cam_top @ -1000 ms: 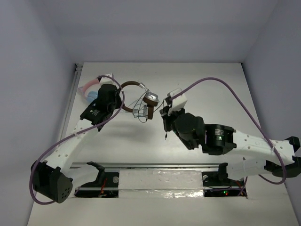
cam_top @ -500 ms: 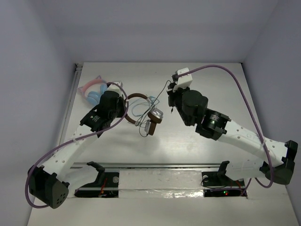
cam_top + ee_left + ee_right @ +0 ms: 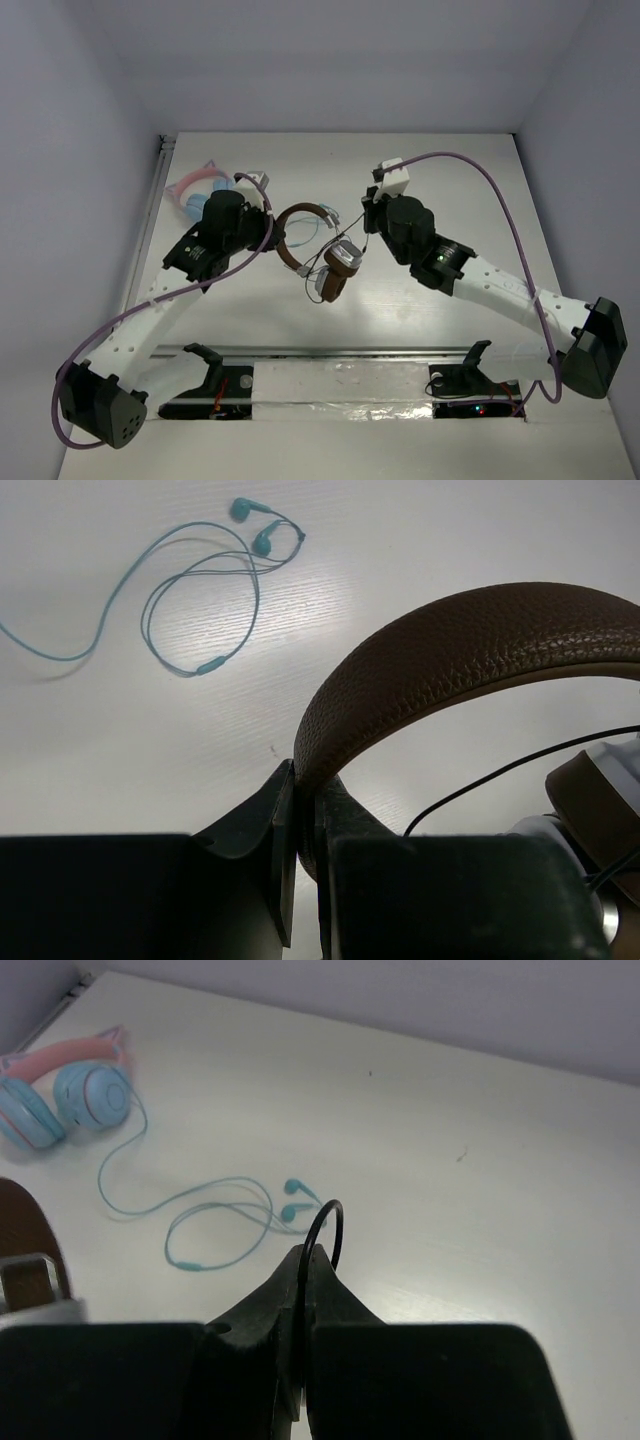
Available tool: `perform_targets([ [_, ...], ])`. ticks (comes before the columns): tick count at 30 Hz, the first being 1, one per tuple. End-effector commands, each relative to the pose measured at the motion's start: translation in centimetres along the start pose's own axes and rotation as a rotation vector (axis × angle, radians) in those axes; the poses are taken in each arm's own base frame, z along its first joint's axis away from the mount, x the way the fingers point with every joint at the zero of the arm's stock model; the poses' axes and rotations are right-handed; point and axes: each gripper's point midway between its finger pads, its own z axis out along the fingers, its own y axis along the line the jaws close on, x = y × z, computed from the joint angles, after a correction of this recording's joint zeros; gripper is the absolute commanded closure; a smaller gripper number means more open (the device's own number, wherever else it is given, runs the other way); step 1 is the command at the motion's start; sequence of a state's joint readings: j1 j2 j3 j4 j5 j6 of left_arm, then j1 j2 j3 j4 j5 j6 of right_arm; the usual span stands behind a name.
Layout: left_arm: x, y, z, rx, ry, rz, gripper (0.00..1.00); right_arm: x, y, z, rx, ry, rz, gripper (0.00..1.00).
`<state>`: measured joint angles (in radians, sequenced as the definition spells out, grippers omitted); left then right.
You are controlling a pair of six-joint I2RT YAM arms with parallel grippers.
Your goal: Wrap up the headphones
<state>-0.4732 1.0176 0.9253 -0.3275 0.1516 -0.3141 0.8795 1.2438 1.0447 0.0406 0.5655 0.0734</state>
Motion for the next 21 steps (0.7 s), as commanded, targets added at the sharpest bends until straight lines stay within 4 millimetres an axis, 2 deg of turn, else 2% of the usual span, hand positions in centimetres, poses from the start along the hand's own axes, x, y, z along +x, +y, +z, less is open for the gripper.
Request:
perform_targets([
  [1, -4.1, -3.6, -1.6, 0.187, -0.108, -0.024, 1.0, -1.4, 0.2, -0.5, -0.067, -0.076, 0.139, 1.0],
  [2, -4.4, -3.9, -1.8, 0.227, -0.11, -0.029, 1.0, -0.9, 0.4, -0.5, -0.078, -0.069, 0.148, 1.0],
  [3, -4.5, -4.0, -1.8, 0.24, -0.107, -0.046, 1.0, 0.4, 0.8, -0.5, -0.1, -0.043, 0.165, 1.0],
  [5, -4.8, -4.6, -2.1, 0.297, -0.107, -0.057, 1.0, 1.2, 1.3, -0.5, -0.121, -0.035, 0.195, 1.0],
  [6, -5.3, -4.1, -2.1, 0.295, -0.115, -0.074, 1.0, 1.6, 1.6, -0.6, -0.134, -0.031, 0.225, 1.0],
  [10, -6.7, -4.8, -2.9, 0.342, -0.146, -0.099, 1.0, 4.3, 2.9, -0.8, -0.213, 0.024, 0.279, 1.0],
  [12, -7.4, -5.3, -3.3, 0.359, -0.164, -0.108, 1.0, 5.0, 3.0, -0.8, -0.225, 0.037, 0.308, 0.99],
  [13, -7.9, -5.3, -3.5, 0.36, -0.176, -0.114, 1.0, 4.7, 3.4, -0.9, -0.262, 0.026, 0.331, 0.99],
  [14, -8.1, -5.5, -3.8, 0.37, -0.181, -0.121, 1.0, 5.8, 3.6, -1.1, -0.277, 0.041, 0.339, 0.98],
  [16, -8.4, -5.9, -4.0, 0.384, -0.186, -0.132, 1.0, 5.8, 4.4, -1.4, -0.32, 0.029, 0.39, 0.96],
  [17, -8.7, -6.3, -4.2, 0.41, -0.191, -0.133, 1.0, 6.8, 4.5, -1.5, -0.326, 0.043, 0.397, 0.94],
  [18, -8.8, -6.6, -4.3, 0.424, -0.189, -0.151, 1.0, 6.4, 4.9, -1.5, -0.352, 0.025, 0.423, 0.9],
  [21, -9.3, -7.3, -4.7, 0.459, -0.194, -0.167, 1.0, 7.4, 5.3, -1.6, -0.372, 0.029, 0.441, 0.84],
])
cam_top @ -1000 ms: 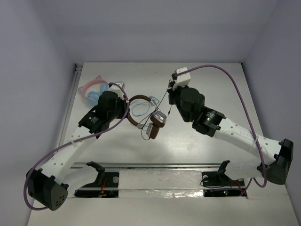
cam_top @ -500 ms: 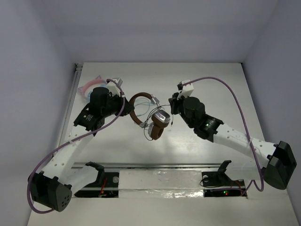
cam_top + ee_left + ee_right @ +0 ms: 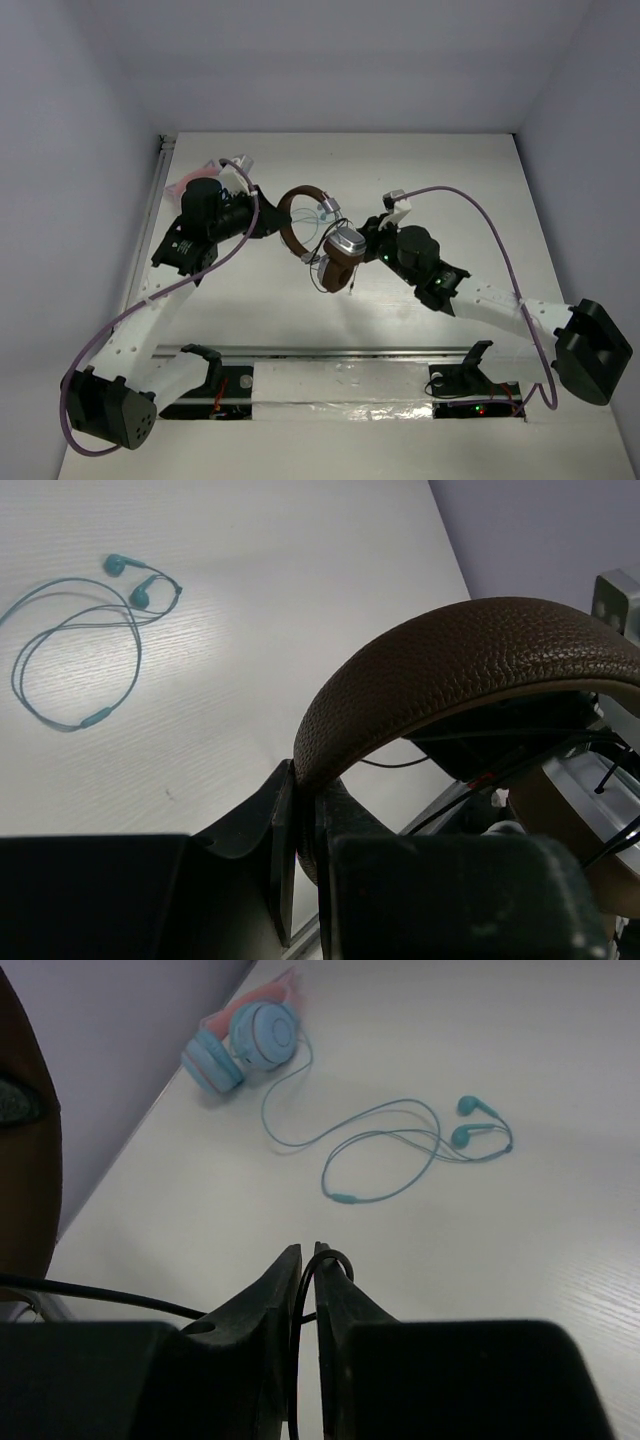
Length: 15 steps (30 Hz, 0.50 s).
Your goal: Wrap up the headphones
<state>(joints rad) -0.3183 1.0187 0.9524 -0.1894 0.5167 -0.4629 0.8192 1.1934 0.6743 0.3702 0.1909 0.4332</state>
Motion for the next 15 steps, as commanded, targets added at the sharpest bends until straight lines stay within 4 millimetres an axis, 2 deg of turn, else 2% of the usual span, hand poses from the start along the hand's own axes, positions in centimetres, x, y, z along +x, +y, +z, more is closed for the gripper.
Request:
perform_targets([
  [1, -4.6, -5.5, -1.4, 0.191, -0.117, 0.011, 1.0, -0.8, 1.6, 0.2, -0.096, -0.06, 0.062, 0.83],
  [4, -5.5, -6.3, -1.8, 0.201, -0.132, 0.017, 1.0, -0.7, 1.3, 0.5, -0.108, -0.082, 0.069, 0.78],
  [8, -6.4, -6.6, -2.3, 0.176, -0.149, 0.019, 1.0, -0.8, 1.0, 0.8, -0.121, -0.084, 0.088, 0.77],
  [12, -7.7, -7.4, -2.9, 0.181, -0.186, 0.013, 1.0, -0.5, 0.7, 0.3, -0.109, -0.08, 0.117, 0.7],
  [15, -8.6, -8.0, -3.1, 0.197, -0.22, -0.011, 1.0, -0.1, 0.4, -0.3, -0.107, -0.082, 0.15, 0.7],
])
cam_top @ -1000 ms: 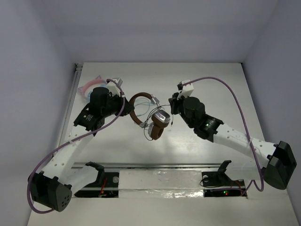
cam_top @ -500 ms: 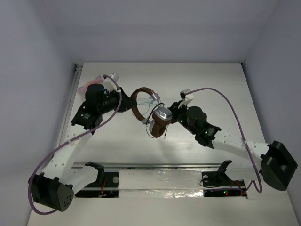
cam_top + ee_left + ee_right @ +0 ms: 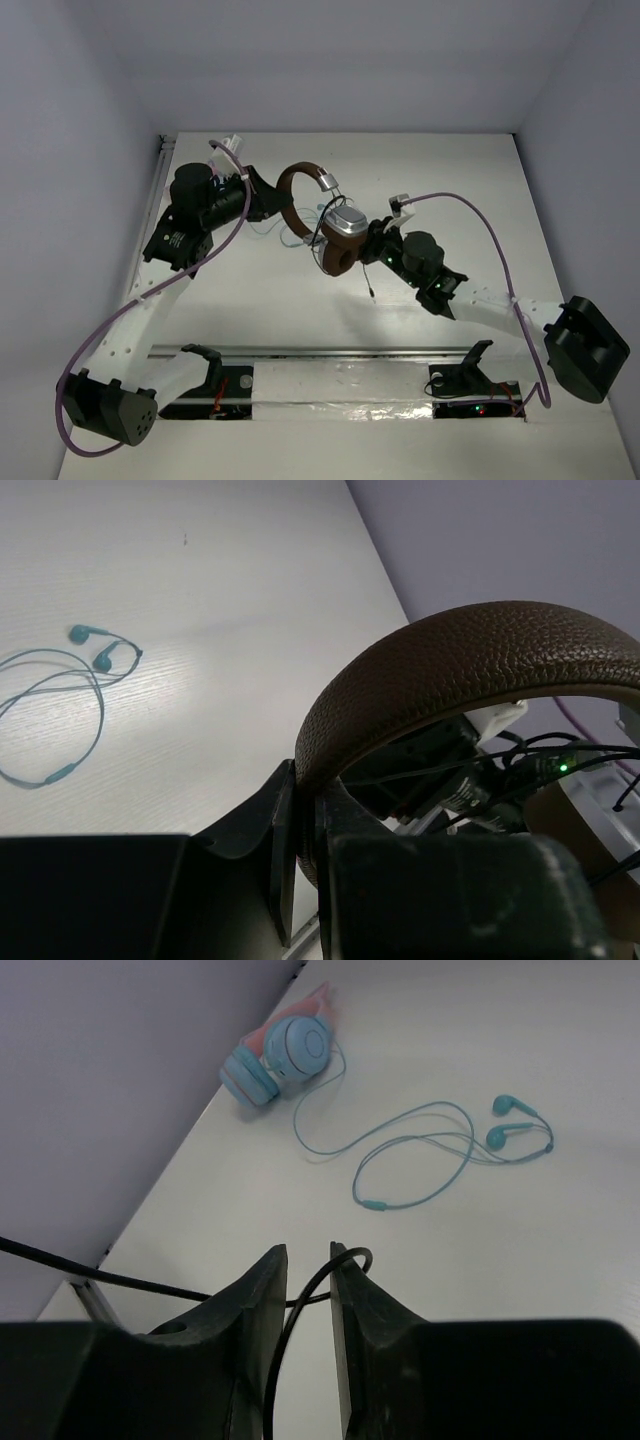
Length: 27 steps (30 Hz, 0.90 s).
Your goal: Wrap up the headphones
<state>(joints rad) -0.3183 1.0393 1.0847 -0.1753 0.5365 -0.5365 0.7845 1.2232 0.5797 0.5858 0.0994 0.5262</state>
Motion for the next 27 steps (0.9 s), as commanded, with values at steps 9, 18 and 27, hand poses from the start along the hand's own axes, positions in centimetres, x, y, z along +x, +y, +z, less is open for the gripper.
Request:
perform_targets([
  [9, -6.3, -5.4, -1.6, 0.126, -0.183, -0.01, 1.0, 1.0, 0.4, -0.6, -0.059, -0.002, 0.066, 0.68],
  [18, -7.0, -5.0, -1.9, 0.086, -0.218, 0.008, 1.0, 0.0, -0.1, -2.5, -0.02, -0.026, 0.095, 0.61],
  [27, -7.8, -5.1, -2.1, 0.075, -0.236, 0.01, 1.0, -0.6, 0.7, -3.5, -0.049, -0.013, 0.042, 0.57],
])
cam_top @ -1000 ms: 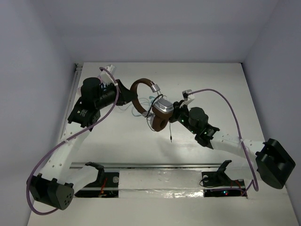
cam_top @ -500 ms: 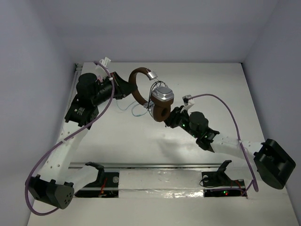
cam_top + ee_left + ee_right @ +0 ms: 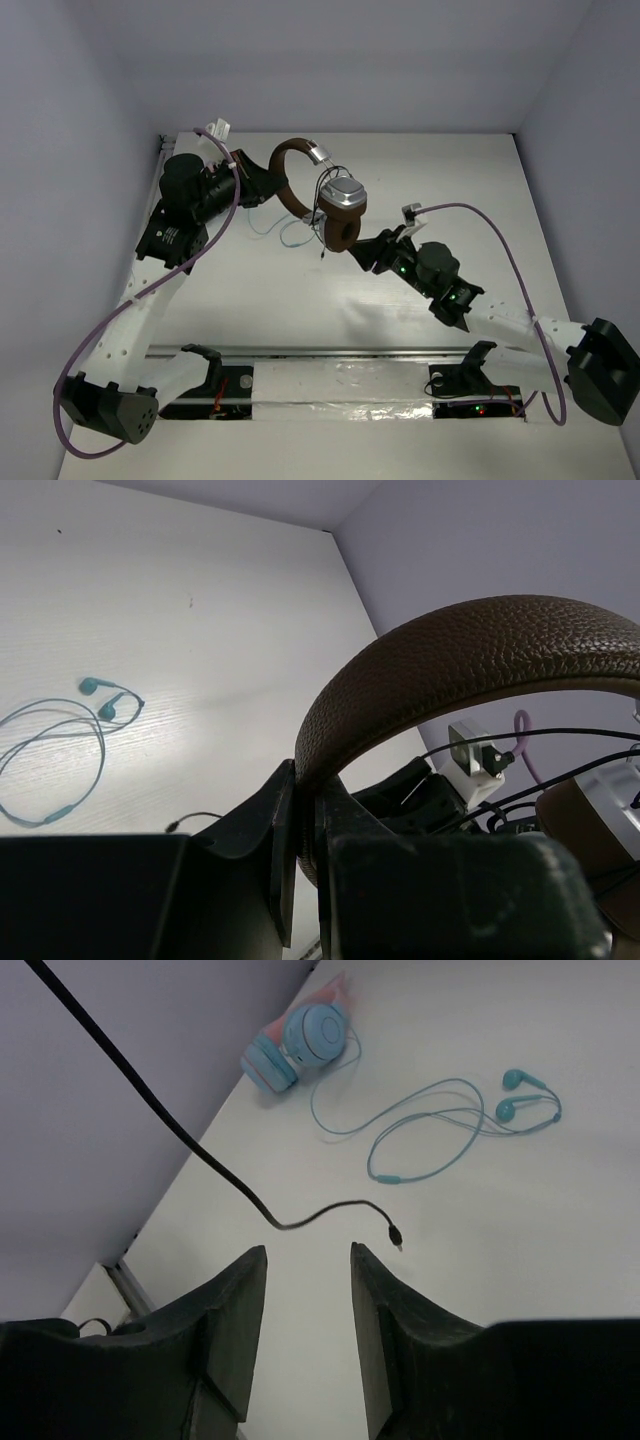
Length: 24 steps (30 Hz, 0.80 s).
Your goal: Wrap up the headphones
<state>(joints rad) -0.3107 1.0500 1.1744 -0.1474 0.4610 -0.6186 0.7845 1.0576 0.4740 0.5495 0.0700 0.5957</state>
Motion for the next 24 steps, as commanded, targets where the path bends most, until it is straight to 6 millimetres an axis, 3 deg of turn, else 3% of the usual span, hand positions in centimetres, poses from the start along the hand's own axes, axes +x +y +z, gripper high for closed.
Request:
perform_targets([
  [1, -3.7, -3.5, -1.1, 0.088, -0.111, 0.042, 1.0, -0.3, 0.6, -0.2, -0.038, 0.01, -0.049, 0.54],
  [3, -4.0, -3.7, -1.1, 0.088, -0.113, 0.045, 1.0, -0.2, 0.9, -0.4, -0.052, 0.025, -0.067, 0.48],
  [7, -4.0, -3.9, -1.0, 0.098, -0.108, 0.041, 1.0, 1.4, 2.6, -0.8, -0.169, 0.106, -0.109, 0.47],
  [17, -3.9, -5.4, -2.3, 0.152, -0.111, 0.029, 1.0, 2.1, -1.2, 2.7, -0.01, 0.067, -0.14, 0.49],
  [24, -4.0, -6.4, -2.8, 0.182, -0.105, 0.021, 1.0, 2.4, 0.3, 5.1, -0.114, 0.029, -0.135, 0.52],
])
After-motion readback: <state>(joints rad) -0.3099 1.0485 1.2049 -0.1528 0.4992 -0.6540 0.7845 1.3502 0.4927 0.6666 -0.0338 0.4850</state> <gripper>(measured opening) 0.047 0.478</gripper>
